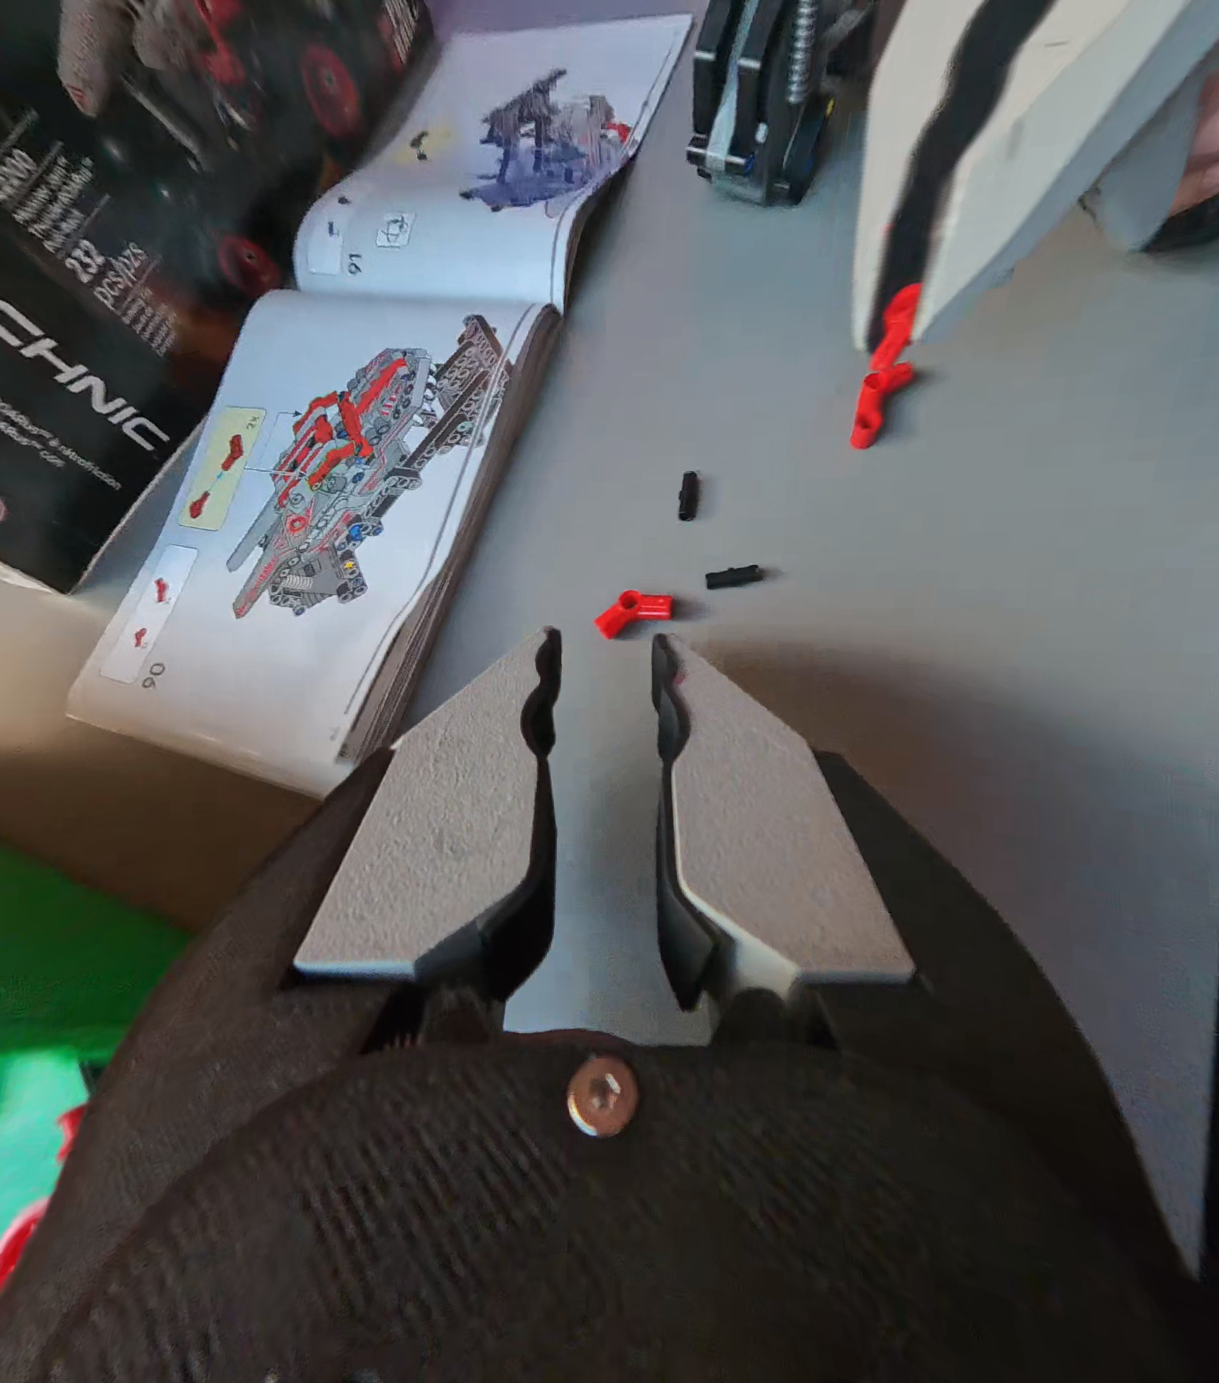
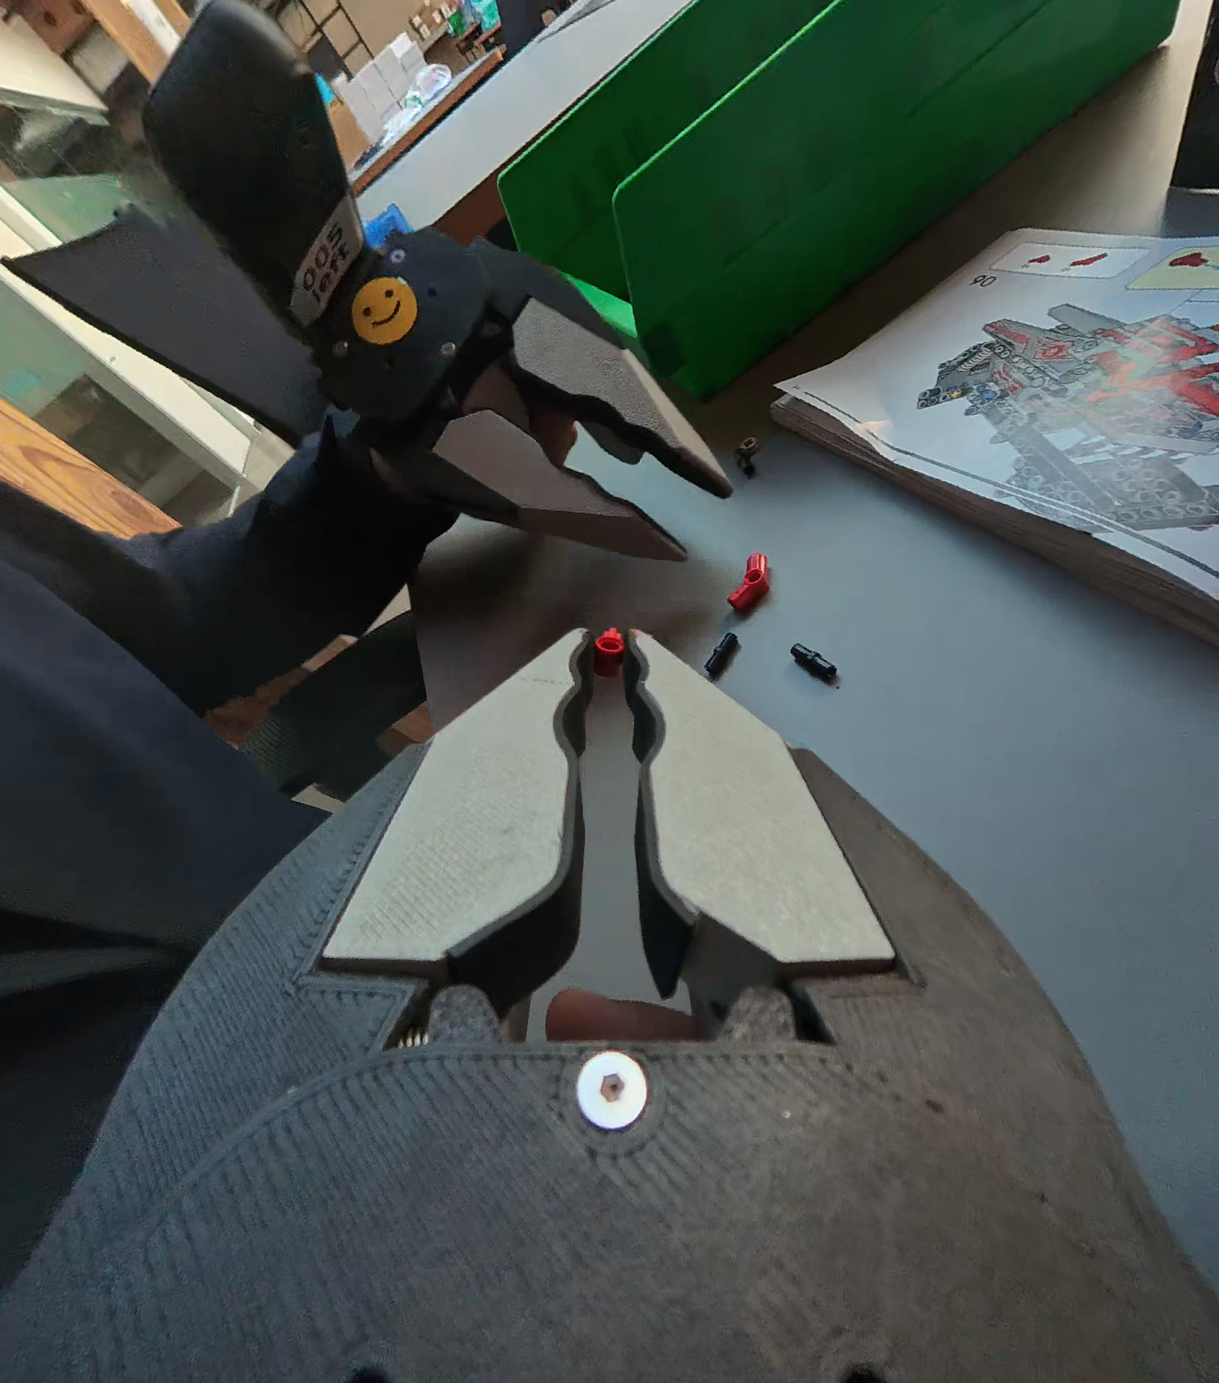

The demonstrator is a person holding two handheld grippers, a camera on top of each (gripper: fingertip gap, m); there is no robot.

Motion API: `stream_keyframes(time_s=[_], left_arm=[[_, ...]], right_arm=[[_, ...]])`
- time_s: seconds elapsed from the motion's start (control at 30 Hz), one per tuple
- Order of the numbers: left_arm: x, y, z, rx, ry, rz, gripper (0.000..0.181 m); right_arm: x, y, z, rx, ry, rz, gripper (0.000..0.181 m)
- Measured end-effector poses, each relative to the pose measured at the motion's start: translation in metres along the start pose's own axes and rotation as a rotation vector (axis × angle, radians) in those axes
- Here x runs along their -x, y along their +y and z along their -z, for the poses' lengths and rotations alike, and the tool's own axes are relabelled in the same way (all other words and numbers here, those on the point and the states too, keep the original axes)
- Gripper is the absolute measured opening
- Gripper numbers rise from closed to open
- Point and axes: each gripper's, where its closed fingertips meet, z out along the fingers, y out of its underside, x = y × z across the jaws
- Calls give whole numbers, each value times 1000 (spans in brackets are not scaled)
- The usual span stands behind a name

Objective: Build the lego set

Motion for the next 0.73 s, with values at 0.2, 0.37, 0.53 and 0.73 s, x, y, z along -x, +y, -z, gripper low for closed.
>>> stream_keyframes(time_s=[0.2, 0.37, 0.53, 0.73], left_arm=[[-3, 9, -20, 151, 144, -40, 18], [-10, 8, -24, 155, 180, -91, 10], [-12, 12, -19, 171, 166, -69, 5], [-25, 26, 2, 181, 83, 52, 4]], right_arm=[[-3, 7, 4, 10, 35, 37, 5], [-6, 12, 9, 17, 56, 65, 5], [-7, 14, 12, 13, 54, 62, 5], [0, 24, 10, 74, 57, 146, 5]])
